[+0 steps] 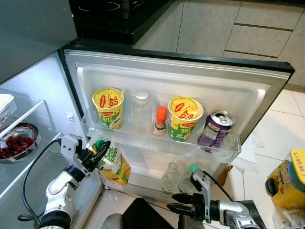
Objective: Restocking fridge
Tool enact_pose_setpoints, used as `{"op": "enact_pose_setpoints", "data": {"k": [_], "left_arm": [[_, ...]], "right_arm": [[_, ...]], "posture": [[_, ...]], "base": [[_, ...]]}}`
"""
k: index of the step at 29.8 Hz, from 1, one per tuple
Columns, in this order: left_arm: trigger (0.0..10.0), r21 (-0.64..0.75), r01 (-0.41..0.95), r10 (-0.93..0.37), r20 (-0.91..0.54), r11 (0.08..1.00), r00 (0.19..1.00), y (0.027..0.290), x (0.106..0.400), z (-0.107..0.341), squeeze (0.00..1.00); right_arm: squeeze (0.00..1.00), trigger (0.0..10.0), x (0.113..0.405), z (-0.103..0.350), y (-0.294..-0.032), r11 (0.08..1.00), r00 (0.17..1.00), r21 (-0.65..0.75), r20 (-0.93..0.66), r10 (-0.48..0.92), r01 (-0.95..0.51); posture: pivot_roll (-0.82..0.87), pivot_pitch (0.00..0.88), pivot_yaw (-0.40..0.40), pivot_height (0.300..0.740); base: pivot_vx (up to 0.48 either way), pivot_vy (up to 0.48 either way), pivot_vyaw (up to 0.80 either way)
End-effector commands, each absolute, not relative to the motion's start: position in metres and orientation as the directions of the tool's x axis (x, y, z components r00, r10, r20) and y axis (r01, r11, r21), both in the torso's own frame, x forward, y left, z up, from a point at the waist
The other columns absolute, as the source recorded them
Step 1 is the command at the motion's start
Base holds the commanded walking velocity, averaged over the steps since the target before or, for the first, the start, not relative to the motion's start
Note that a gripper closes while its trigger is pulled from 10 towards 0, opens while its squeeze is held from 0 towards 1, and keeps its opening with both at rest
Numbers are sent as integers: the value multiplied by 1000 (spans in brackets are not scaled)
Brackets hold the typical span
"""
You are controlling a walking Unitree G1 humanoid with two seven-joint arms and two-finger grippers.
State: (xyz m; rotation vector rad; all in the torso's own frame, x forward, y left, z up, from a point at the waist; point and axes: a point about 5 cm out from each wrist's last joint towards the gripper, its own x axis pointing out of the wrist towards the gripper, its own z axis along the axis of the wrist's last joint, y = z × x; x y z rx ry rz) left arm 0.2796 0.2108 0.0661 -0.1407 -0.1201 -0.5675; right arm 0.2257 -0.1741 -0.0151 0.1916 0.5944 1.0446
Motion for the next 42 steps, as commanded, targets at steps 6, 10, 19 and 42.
{"op": "enact_pose_setpoints", "data": {"k": [6, 10, 19, 42], "left_arm": [[10000, -29, 527, -504, 254, 849, 826, 191, 292, 85, 0], [10000, -47, 521, -495, 248, 852, 833, 183, 292, 80, 0], [10000, -235, 327, -283, 201, 915, 938, 206, 286, 58, 0], [10000, -648, -27, 110, 89, 761, 990, 249, 264, 22, 0]], "right_arm": [[0, 10000, 225, -13, -169, 480, 349, 434, -349, 870, -762], [0, 10000, 226, -12, -167, 472, 346, 440, -337, 876, -764], [0, 10000, 225, -12, -163, 471, 350, 447, -330, 877, -760], [0, 10000, 223, -9, -159, 441, 332, 462, -301, 894, -769]], "posture": [[-51, 0, -33, 608], [-56, 0, -36, 608], [-66, 0, -37, 608], [-70, 0, -36, 608]], "base": [[0, 0, 0], [0, 0, 0], [0, 0, 0], [0, 0, 0]]}}
